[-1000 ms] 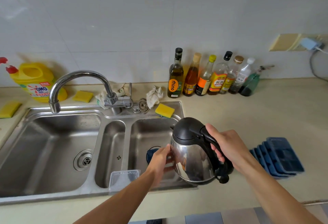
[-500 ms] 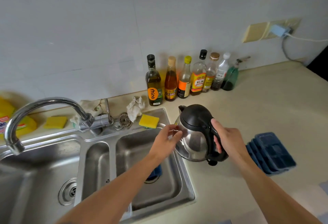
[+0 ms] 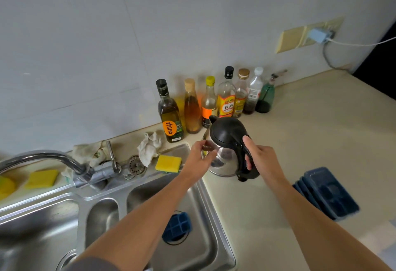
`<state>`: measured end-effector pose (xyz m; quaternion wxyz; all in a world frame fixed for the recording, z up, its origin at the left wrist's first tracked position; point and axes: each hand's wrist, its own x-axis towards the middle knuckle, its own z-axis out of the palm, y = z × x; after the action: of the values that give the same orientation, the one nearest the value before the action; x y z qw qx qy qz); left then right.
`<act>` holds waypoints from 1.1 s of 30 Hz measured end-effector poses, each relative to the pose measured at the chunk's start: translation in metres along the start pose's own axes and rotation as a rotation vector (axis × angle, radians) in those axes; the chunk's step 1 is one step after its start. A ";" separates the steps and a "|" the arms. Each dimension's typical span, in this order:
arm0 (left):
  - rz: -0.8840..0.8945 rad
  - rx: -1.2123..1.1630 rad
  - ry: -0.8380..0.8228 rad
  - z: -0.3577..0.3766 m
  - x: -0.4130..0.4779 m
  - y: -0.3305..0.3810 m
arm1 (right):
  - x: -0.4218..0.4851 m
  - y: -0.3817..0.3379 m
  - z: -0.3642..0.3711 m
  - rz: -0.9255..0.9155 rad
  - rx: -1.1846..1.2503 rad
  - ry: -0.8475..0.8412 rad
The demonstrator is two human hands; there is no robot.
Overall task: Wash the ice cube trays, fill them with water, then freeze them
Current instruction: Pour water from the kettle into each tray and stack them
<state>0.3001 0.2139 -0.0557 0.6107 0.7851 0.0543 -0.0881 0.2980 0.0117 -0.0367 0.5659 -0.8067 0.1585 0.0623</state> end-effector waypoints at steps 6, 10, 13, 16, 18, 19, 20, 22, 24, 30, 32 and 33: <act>-0.046 0.143 -0.088 -0.012 0.004 0.005 | 0.010 -0.014 -0.013 0.053 -0.166 -0.007; -0.140 0.237 0.005 -0.035 -0.025 -0.013 | -0.005 -0.022 -0.019 -0.183 -0.410 0.150; -0.188 0.261 0.092 -0.057 -0.060 -0.037 | -0.026 -0.029 -0.014 -0.488 -0.466 0.191; -0.261 0.353 0.175 -0.083 -0.103 -0.063 | -0.047 -0.037 0.005 -0.616 -0.422 0.067; -0.335 0.375 0.291 -0.099 -0.138 -0.078 | -0.063 -0.037 0.026 -0.606 -0.381 -0.129; -0.362 0.386 0.358 -0.106 -0.156 -0.084 | -0.071 -0.034 0.038 -0.597 -0.396 -0.234; -0.391 0.388 0.423 -0.113 -0.174 -0.091 | -0.081 -0.028 0.053 -0.580 -0.428 -0.336; -0.473 0.385 0.495 -0.126 -0.209 -0.106 | -0.100 -0.014 0.084 -0.518 -0.505 -0.513; -0.571 0.412 0.498 -0.137 -0.242 -0.122 | -0.122 0.004 0.119 -0.443 -0.558 -0.667; -0.813 0.523 0.404 -0.148 -0.304 -0.172 | -0.172 0.073 0.203 -0.196 -0.683 -0.993; -0.826 0.503 0.358 -0.146 -0.309 -0.185 | -0.182 0.094 0.220 -0.088 -0.698 -1.044; -0.818 0.497 0.333 -0.146 -0.309 -0.191 | -0.186 0.102 0.228 -0.039 -0.698 -1.050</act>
<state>-0.0289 0.4095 -0.1389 0.3038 0.8246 0.4314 -0.2039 0.1075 0.2269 -0.1560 0.2727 -0.8085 -0.1846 0.4878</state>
